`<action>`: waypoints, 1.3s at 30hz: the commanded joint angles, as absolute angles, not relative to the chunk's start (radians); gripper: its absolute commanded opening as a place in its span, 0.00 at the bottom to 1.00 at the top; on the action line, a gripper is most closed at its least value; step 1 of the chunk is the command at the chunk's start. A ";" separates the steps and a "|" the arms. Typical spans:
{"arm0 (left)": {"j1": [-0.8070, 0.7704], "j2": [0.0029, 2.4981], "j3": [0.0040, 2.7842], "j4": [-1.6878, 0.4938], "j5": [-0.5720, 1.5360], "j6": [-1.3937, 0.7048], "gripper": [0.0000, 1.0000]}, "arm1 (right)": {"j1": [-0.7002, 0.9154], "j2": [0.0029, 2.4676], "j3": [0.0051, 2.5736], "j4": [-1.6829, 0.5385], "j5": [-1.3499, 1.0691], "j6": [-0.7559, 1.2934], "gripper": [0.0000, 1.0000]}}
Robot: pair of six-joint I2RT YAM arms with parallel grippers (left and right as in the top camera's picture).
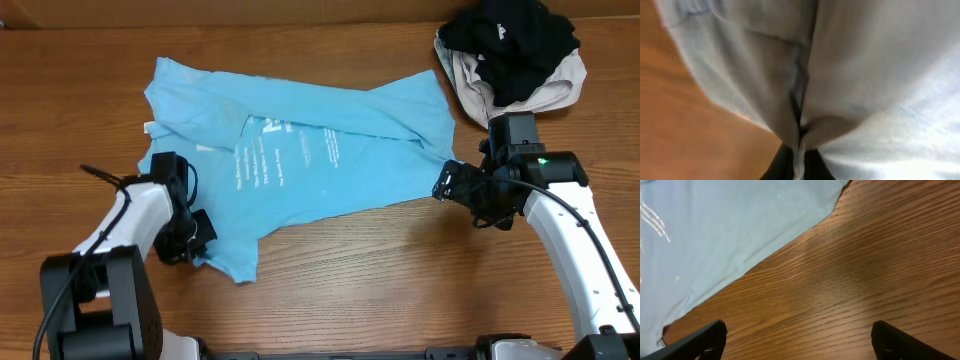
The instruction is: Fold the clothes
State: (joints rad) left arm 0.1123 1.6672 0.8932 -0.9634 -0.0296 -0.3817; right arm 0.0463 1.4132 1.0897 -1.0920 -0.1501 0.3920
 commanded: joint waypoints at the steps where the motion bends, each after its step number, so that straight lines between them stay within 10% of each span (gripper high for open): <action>1: 0.118 1.673 1.049 -1.046 -0.025 -0.304 0.04 | 0.046 1.416 1.065 -1.068 -0.150 0.394 0.92; 25: 0.118 1.673 1.273 -1.254 -0.037 -0.201 0.04 | 0.046 1.786 0.886 -0.519 -0.041 0.477 0.74; 31: 0.121 1.673 1.273 -1.258 -0.059 -0.202 0.04 | 0.039 1.797 0.886 -0.543 0.000 0.523 0.18; 39: 0.180 1.673 1.292 -1.306 -0.086 -0.201 0.04 | -0.033 1.671 0.922 -0.821 -0.004 0.554 0.04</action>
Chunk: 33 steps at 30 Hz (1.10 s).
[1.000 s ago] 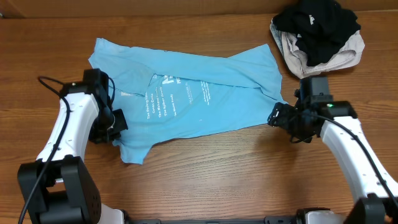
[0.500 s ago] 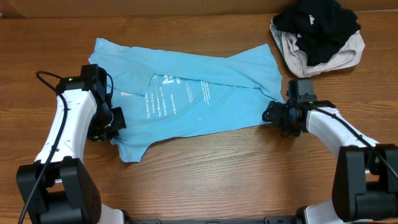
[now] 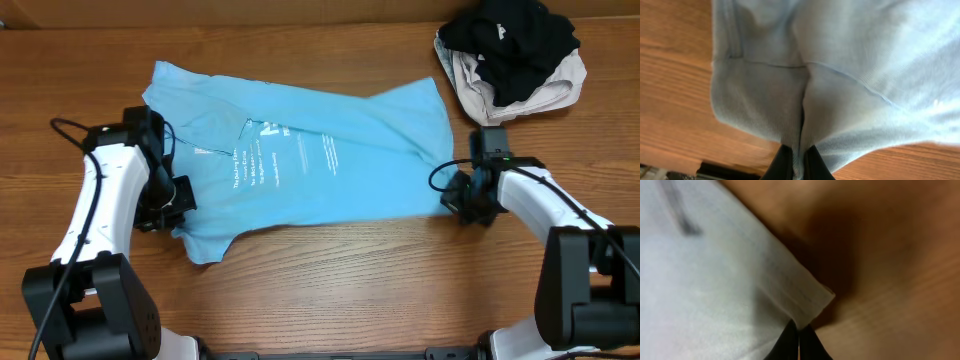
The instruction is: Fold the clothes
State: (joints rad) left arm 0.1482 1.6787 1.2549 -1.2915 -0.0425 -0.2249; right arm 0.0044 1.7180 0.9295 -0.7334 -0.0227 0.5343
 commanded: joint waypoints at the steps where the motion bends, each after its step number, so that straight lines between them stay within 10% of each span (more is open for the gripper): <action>1: 0.187 1.673 1.297 -1.312 -0.095 -0.201 0.04 | -0.044 1.643 0.931 -0.865 -0.004 0.553 0.04; 13: 0.196 1.673 1.340 -1.341 -0.136 -0.202 0.04 | -0.084 1.420 0.968 -1.208 -0.025 0.490 0.04; 33: 0.145 1.794 1.338 -0.734 -0.080 -0.206 0.04 | -0.059 1.486 0.968 -0.622 -0.054 0.407 0.06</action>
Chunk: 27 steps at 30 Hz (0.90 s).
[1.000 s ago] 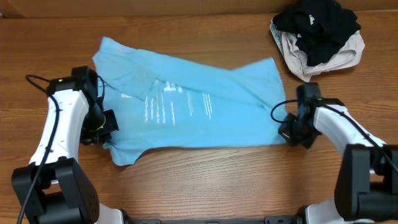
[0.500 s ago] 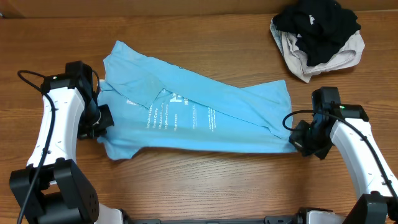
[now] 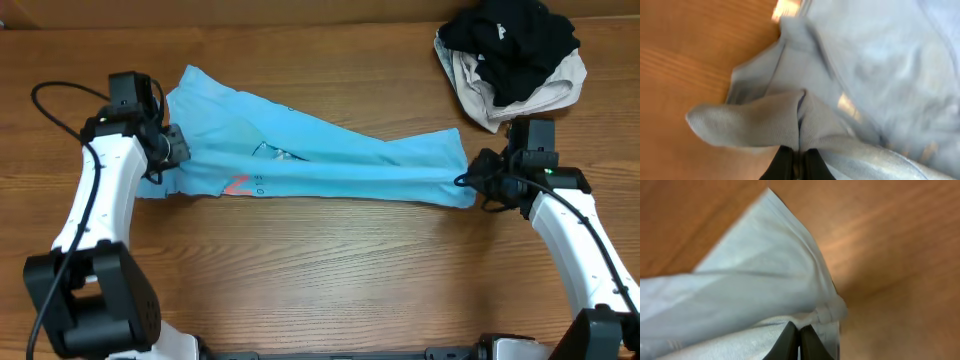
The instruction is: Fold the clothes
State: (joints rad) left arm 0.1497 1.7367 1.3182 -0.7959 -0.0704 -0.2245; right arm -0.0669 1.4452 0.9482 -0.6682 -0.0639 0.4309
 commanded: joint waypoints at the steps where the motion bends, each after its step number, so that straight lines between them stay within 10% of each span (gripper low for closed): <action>1: 0.142 1.812 1.338 -0.693 -0.075 -0.206 0.04 | -0.054 1.505 0.968 -0.594 -0.054 0.400 0.07; 6: 0.120 1.895 1.338 -0.521 -0.011 -0.206 0.16 | -0.030 1.599 0.968 -0.477 -0.054 0.388 0.20; 9: 0.104 1.922 1.338 -0.469 0.004 -0.205 0.75 | -0.027 1.632 0.968 -0.448 -0.053 0.384 0.72; 11: 0.097 1.922 1.338 -0.466 0.000 -0.204 1.00 | -0.029 1.632 0.969 -0.459 -0.054 0.385 0.89; 27: 0.125 1.906 1.708 -1.024 0.000 -0.126 1.00 | -0.039 1.730 0.973 -0.550 -0.079 0.272 1.00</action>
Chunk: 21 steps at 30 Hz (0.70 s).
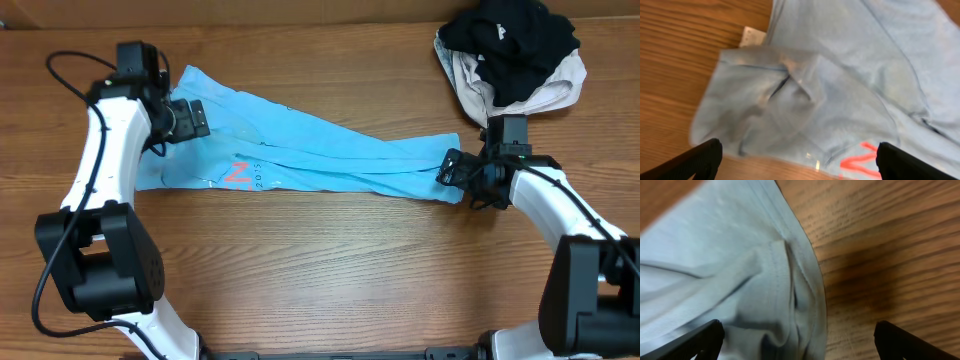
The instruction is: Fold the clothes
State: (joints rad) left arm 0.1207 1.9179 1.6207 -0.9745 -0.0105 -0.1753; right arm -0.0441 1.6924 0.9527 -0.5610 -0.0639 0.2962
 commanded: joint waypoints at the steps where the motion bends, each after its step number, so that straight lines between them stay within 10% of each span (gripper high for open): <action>1: 0.125 1.906 1.732 -1.054 0.000 -0.126 1.00 | -0.039 1.740 0.973 -0.544 -0.089 0.272 1.00; 8: 0.125 1.906 1.786 -1.123 -0.003 -0.092 1.00 | -0.031 1.796 0.973 -0.511 -0.128 0.273 0.93; 11: 0.125 1.907 1.786 -1.122 -0.003 -0.093 1.00 | -0.021 1.796 0.973 -0.489 -0.167 0.273 0.76; 14: 0.125 1.907 1.786 -1.125 -0.004 -0.093 1.00 | -0.012 1.796 0.974 -0.484 -0.231 0.282 0.38; 21: 0.126 1.907 1.786 -1.140 -0.061 -0.093 1.00 | -0.082 1.785 1.020 -0.564 -0.230 0.316 0.18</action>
